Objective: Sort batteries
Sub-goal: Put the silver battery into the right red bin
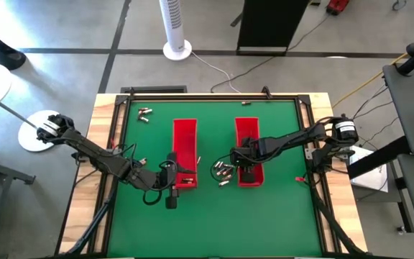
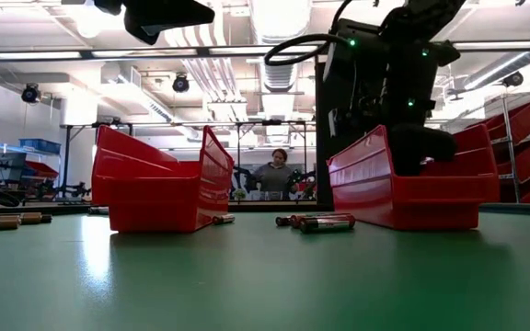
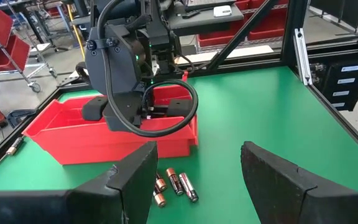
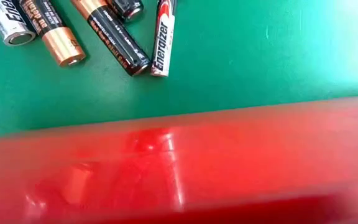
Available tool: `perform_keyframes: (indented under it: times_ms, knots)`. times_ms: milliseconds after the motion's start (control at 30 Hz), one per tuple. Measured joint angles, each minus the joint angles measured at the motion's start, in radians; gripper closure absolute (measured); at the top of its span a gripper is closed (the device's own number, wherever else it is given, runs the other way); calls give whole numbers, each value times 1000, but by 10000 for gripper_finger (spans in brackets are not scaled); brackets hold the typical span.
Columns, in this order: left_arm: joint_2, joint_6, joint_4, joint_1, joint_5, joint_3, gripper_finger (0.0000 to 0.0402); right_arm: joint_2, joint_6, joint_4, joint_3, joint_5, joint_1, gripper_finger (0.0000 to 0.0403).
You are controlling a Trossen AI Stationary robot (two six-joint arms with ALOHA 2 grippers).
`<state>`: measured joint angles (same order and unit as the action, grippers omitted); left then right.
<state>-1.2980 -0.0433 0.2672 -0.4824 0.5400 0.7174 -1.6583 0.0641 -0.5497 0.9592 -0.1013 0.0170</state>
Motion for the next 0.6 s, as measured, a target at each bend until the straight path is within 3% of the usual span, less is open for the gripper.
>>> perform_keyframes:
  times_ms: [600]
  knots:
    - [0,0,0,0,0,0,192,-1,26,10,-1,5,-9,349]
